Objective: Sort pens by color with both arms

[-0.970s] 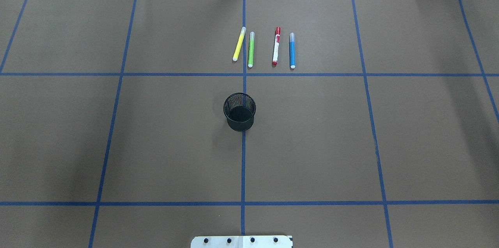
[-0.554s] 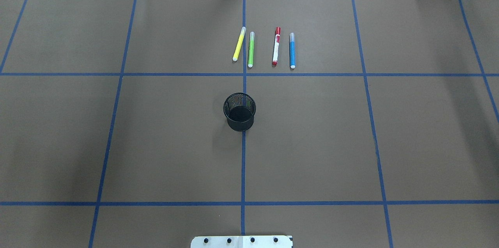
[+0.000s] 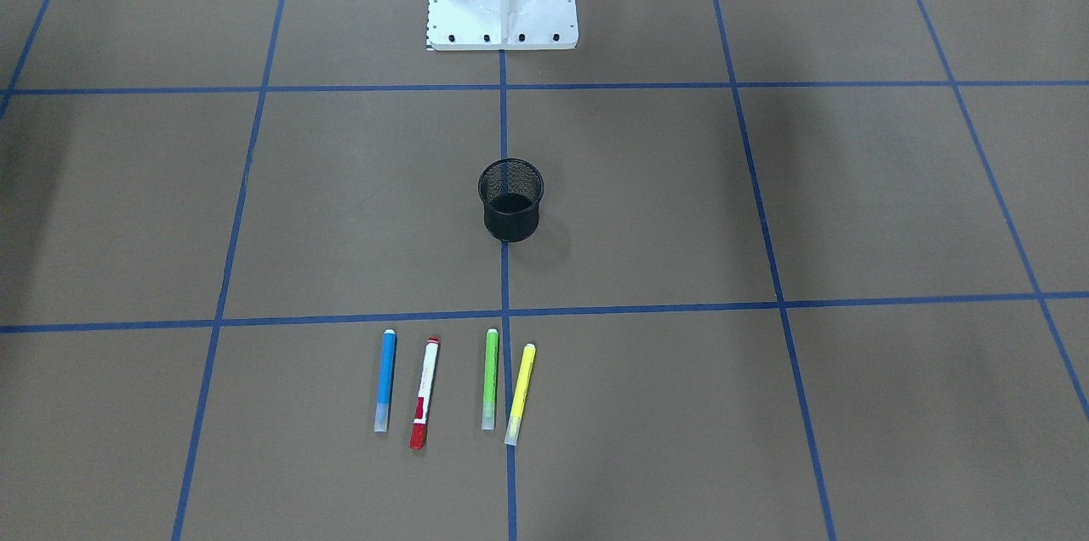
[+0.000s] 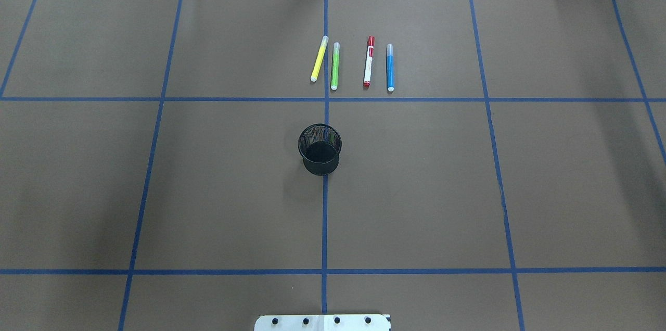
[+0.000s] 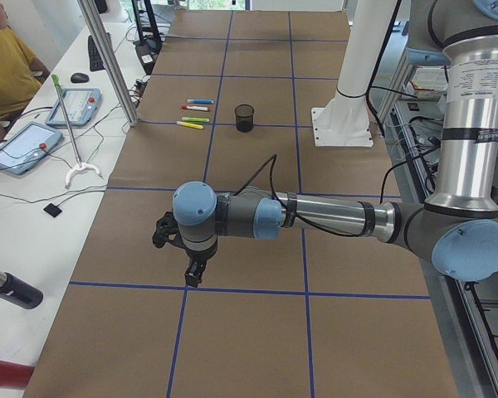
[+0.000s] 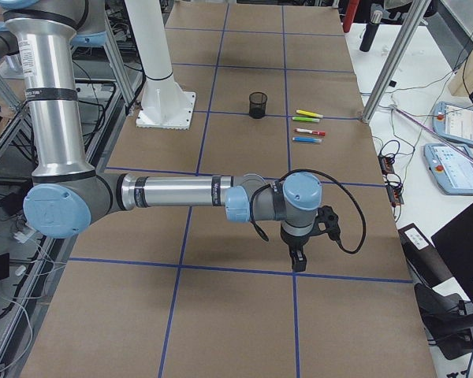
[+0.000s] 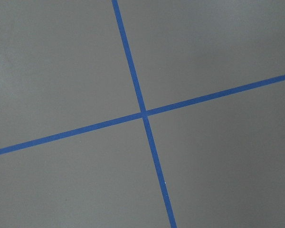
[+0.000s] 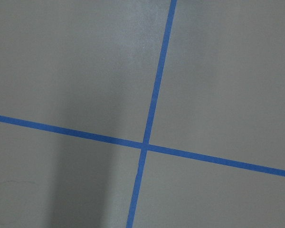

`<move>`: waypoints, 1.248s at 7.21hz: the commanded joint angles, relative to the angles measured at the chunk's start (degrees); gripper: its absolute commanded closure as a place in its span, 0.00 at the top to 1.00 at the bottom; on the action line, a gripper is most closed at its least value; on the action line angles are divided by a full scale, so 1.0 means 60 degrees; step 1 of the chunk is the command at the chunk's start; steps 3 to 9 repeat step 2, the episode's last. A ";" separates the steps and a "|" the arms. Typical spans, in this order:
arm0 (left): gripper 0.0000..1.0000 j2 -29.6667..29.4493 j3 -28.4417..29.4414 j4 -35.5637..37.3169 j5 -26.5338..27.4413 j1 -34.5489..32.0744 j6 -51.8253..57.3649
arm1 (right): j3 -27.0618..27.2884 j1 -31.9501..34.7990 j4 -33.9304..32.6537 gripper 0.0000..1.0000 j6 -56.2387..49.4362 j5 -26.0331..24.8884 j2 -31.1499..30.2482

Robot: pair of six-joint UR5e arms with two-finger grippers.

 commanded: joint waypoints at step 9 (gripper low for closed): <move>1.00 0.0006 -0.0079 0.0001 0.0011 -0.0004 0.0005 | -0.0012 0.0000 0.0000 1.00 0.0005 0.0003 -0.0004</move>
